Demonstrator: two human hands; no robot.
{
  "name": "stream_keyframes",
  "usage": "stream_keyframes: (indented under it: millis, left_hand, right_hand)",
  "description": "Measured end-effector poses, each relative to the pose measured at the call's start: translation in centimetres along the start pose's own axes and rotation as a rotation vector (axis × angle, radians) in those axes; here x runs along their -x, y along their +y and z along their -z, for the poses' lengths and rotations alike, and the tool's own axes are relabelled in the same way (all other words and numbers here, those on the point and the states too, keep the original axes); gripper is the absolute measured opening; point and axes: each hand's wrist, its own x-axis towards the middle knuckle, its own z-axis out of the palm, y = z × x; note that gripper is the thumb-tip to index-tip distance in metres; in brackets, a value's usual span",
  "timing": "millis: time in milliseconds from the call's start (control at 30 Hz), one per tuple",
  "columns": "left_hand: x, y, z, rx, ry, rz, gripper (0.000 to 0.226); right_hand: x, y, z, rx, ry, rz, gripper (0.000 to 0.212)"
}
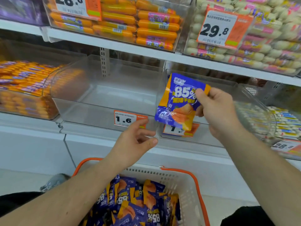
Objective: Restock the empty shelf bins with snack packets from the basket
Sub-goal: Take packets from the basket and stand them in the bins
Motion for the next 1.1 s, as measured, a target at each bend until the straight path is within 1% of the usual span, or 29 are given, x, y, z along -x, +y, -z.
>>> stream_keyframes:
  millis: [67, 167, 200, 267, 333, 400, 500, 567, 600, 667, 733, 800, 867, 900, 933, 967, 1000, 1033, 1067, 1100]
  left_hand:
    - [-0.3, -0.3, -0.3, -0.018, -0.015, 0.008, 0.059]
    - [-0.7, -0.4, -0.7, -0.033, -0.032, 0.03, 0.057]
    - [-0.8, -0.4, -0.7, -0.038, -0.035, 0.035, 0.057]
    - [-0.9, -0.5, -0.7, -0.056, -0.04, 0.042, 0.055]
    - [-0.8, -0.6, -0.5, -0.081, -0.052, 0.047, 0.053]
    - [-0.8, -0.7, -0.4, -0.107, -0.068, 0.056, 0.051]
    - [-0.6, -0.8, -0.1, -0.127, -0.079, 0.074, 0.049]
    - [-0.5, -0.8, 0.0, -0.154, -0.088, 0.079, 0.049]
    - [-0.4, -0.9, 0.0, -0.164, -0.092, 0.082, 0.049]
    - [-0.3, -1.1, 0.0, -0.189, -0.11, 0.092, 0.051]
    - [-0.2, -1.3, 0.1, -0.212, -0.128, 0.1, 0.052]
    - [-0.2, -1.4, 0.1, -0.237, -0.141, 0.106, 0.052]
    - [-0.2, -1.3, 0.2, -0.259, -0.156, 0.118, 0.05]
    - [-0.1, -1.3, 0.2, -0.263, -0.167, 0.124, 0.048]
    - [-0.1, -1.3, 0.2, -0.267, -0.179, 0.132, 0.047]
    - [0.0, -1.2, 0.2, -0.276, -0.193, 0.141, 0.047]
    - [0.1, -1.1, 0.2, -0.295, -0.211, 0.152, 0.047]
    - [0.2, -1.1, 0.3, -0.324, -0.239, 0.164, 0.047]
    - [0.4, -1.0, 0.4, -0.358, -0.279, 0.179, 0.047]
    - [0.5, -0.9, 0.6, -0.4, -0.327, 0.196, 0.047]
  right_hand:
    - [-1.3, -0.5, 0.9, 0.064, 0.049, 0.085, 0.025]
    - [-3.3, 0.3, 1.6, 0.167, 0.093, 0.113, 0.018]
    - [-4.1, 1.1, 1.8, 0.209, 0.117, 0.11, 0.018]
    - [-5.2, 2.5, 1.9, 0.282, 0.181, 0.075, 0.024]
    - [-6.1, 3.2, 1.6, 0.278, 0.186, -0.016, 0.027]
    - [-6.9, 3.7, 0.8, 0.299, 0.09, -0.169, 0.026]
    - [-7.5, 4.0, -0.7, 0.444, -0.126, -0.412, 0.023]
    - [-7.6, 4.4, -1.5, 0.545, -0.249, -0.5, 0.018]
    - [-7.7, 4.8, -1.7, 0.582, -0.281, -0.521, 0.019]
    - [-7.7, 5.5, -2.1, 0.528, -0.311, -0.583, 0.021]
    - [-7.3, 5.8, -2.5, 0.441, -0.338, -0.662, 0.013]
    - [-7.1, 5.8, -2.6, 0.444, -0.351, -0.686, 0.009]
    - [-7.1, 5.5, -2.4, 0.472, -0.329, -0.65, 0.016]
    - [-7.3, 5.2, -2.2, 0.533, -0.305, -0.61, 0.022]
    - [-7.5, 5.0, -2.0, 0.664, -0.281, -0.536, 0.027]
    - [-7.5, 4.6, -1.8, 0.832, -0.24, -0.44, 0.029]
    - [-7.3, 4.3, -1.7, 0.965, -0.166, -0.312, 0.028]
    - [-6.8, 4.1, -1.8, 1.009, -0.083, -0.17, 0.026]
    - [-5.9, 3.8, -2.0, 0.954, -0.028, -0.016, 0.022]
    - [-4.5, 3.6, -2.4, 0.844, -0.002, 0.167, 0.015]
